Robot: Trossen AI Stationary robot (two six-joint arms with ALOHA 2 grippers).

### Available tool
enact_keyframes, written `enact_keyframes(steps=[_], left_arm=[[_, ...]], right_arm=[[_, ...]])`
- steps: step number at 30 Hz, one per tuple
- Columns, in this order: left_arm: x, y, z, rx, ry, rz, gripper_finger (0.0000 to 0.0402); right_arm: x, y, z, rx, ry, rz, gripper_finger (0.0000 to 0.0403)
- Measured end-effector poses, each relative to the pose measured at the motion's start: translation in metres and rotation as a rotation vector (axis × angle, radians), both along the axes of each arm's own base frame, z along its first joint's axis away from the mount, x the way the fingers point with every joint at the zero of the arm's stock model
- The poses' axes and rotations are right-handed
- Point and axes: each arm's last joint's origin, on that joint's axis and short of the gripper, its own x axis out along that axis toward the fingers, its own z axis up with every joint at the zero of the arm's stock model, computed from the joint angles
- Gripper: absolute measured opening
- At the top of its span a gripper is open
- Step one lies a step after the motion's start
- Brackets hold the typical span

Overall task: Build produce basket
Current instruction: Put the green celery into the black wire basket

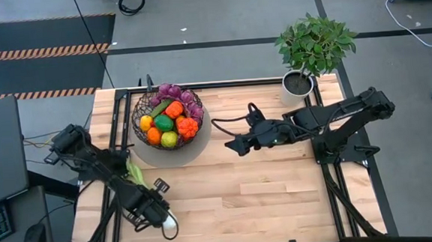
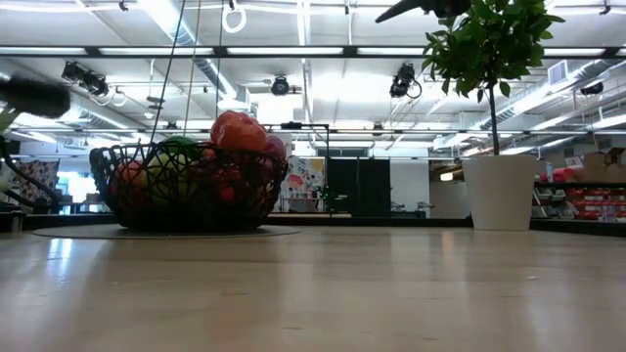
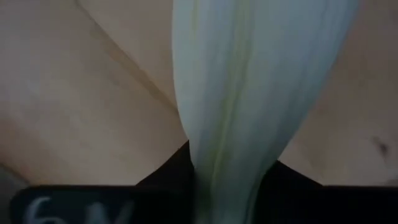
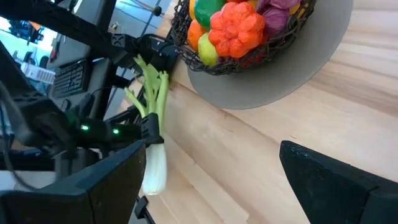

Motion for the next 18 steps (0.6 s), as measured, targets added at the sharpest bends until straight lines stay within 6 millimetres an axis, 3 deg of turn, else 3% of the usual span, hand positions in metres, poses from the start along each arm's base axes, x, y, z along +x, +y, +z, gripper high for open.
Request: enact_keyframes(steps=[8, 13, 18], left_arm=[[0.046, 0.004, 0.070, -0.021, -0.132, -0.018, 0.0125], [0.066, 0.030, 0.112, 0.063, -0.168, 0.044, 0.0126], [0.075, 0.062, 0.129, 0.151, -0.117, -0.015, 0.0126]], right_arm=[[0.004, -0.011, 0.002, -0.008, -0.008, 0.040, 0.0372], [0.005, -0.014, 0.005, 0.011, -0.034, 0.074, 0.0372], [-0.005, -0.016, 0.023, 0.005, -0.133, 0.093, 0.0372]])
